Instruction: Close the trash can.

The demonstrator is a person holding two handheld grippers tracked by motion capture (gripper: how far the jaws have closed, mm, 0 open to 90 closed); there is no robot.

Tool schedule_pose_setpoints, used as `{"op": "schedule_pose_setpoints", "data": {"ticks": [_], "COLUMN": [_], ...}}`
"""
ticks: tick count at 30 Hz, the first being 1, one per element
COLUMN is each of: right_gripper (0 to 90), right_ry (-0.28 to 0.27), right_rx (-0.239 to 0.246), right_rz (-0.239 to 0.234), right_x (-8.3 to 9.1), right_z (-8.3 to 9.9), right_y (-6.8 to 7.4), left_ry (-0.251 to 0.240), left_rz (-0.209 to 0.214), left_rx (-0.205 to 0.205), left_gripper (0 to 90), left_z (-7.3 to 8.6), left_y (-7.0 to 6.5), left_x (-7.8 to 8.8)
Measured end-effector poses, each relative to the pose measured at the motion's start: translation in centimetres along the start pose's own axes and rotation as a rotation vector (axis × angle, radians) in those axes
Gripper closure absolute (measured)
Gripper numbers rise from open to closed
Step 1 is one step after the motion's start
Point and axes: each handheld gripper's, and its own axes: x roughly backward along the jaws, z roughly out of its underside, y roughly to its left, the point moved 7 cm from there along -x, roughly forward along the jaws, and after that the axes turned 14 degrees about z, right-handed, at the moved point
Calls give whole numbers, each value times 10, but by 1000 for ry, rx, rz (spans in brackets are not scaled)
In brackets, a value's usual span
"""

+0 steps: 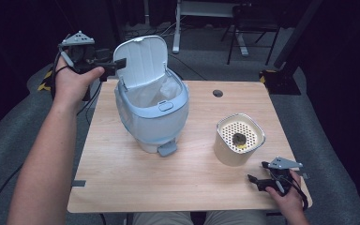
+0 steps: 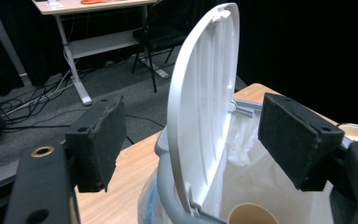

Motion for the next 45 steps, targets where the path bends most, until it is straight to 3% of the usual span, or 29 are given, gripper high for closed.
{"op": "schedule_pose_setpoints", "data": {"ticks": [3, 8, 14, 30, 38, 42, 45], "right_gripper": [142, 141, 142, 142, 142, 142, 142], "right_ry": [1, 1, 0, 1, 1, 1, 1], "right_rx": [-2, -2, 0, 2, 2, 2, 2], "right_rz": [-1, -1, 0, 0, 0, 0, 0], "right_x": [0, 0, 0, 0, 0, 0, 0], "right_z": [0, 0, 0, 0, 0, 0, 0], "right_y": [0, 0, 0, 0, 0, 0, 0], "left_ry": [-5, -21, -15, 81, 128, 175, 177], "left_rz": [17, 90, 144, 287, 347, 341, 367], "left_rx": [7, -5, -15, -108, -123, -145, -129], "left_gripper": [284, 372, 380, 303, 308, 342, 354], "left_z": [-1, -4, -3, 13, 26, 33, 37], "left_y": [0, -10, -23, -78, -94, -99, -102], "left_x": [-6, -10, -5, -10, -22, -26, -29]}}
